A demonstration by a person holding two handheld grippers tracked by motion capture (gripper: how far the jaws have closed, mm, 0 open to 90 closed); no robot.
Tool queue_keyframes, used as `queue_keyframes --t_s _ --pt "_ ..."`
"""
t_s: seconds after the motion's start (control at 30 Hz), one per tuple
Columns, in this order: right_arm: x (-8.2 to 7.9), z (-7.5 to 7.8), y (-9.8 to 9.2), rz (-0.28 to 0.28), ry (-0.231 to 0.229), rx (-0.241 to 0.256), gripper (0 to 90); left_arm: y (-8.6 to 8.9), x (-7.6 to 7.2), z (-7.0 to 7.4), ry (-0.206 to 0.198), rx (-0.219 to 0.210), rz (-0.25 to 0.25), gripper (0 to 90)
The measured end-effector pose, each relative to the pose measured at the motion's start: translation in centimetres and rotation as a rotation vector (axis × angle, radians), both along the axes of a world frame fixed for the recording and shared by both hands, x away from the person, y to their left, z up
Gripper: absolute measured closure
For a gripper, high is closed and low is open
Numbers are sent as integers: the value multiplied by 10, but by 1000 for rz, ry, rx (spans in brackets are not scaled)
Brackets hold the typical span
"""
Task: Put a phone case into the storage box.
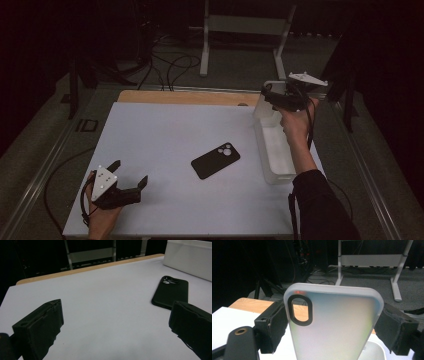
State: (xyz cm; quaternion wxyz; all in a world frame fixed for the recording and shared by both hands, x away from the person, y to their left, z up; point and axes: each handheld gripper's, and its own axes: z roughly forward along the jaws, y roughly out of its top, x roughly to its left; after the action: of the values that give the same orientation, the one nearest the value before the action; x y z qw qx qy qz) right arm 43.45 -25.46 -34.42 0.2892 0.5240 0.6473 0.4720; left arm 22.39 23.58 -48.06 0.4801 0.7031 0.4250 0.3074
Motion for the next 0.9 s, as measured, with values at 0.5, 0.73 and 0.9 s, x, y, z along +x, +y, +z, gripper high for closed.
queue_keyframes --t_s 0.5,0.73,0.9 --pt "10 -10 -11 -53 20 -42 173 0 0 0 -4 -5 8 2" --pt "16 -16 -16 -91 39 -63 173 2 -1 1 -6 -9 11 2" --pt "21 -24 -20 -112 54 -65 172 1 -1 1 -9 -11 9 2"
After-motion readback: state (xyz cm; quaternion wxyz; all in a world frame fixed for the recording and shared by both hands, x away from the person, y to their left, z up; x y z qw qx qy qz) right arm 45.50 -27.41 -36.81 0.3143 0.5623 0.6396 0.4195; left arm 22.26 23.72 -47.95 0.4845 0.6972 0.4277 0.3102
